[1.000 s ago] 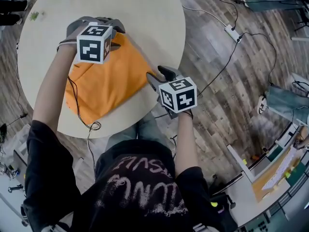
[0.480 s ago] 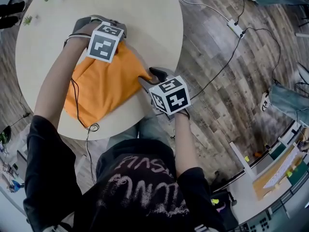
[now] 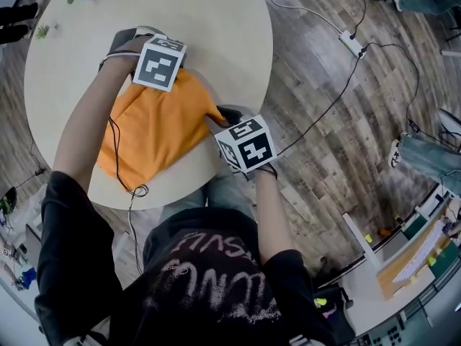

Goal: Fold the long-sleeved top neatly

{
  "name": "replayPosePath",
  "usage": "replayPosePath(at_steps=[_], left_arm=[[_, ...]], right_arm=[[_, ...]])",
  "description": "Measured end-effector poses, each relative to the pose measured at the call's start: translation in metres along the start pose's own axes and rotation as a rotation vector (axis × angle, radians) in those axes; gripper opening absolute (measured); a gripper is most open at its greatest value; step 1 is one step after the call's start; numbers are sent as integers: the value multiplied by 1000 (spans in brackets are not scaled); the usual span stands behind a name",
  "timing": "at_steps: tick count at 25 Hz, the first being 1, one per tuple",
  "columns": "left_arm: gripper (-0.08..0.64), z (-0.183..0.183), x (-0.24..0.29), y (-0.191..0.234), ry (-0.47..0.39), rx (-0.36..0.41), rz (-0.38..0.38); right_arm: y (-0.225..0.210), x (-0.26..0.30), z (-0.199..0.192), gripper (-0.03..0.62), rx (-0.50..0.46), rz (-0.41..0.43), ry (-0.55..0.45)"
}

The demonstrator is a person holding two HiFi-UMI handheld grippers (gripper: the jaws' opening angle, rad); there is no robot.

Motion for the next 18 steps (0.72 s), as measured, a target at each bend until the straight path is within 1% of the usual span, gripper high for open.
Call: replayPosePath(at_steps=[4,8,12,18], left_arm=[[106,2,-9,-1,-19,19,42],[97,8,-20,2,-41,39,107],[92,18,-38,7,-74,66,203],[92,36,-67,3,-108,112,337]], right_arm=[[0,-3,0,81,11,-17,-9],[-3,-11,4,67,9,-55,-27],[-11,-28,12,63,4,-123,-64],[-11,-59,24,60,-62,-232,-119]])
Point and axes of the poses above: the fingertips, and each gripper's own axes: x forward along the fingers, y to its left, z out of its top, the point moved 6 cm from there along -x, backward along the fingers, and after that the axes turned 5 degrees about -y, right-handed, at the moved point
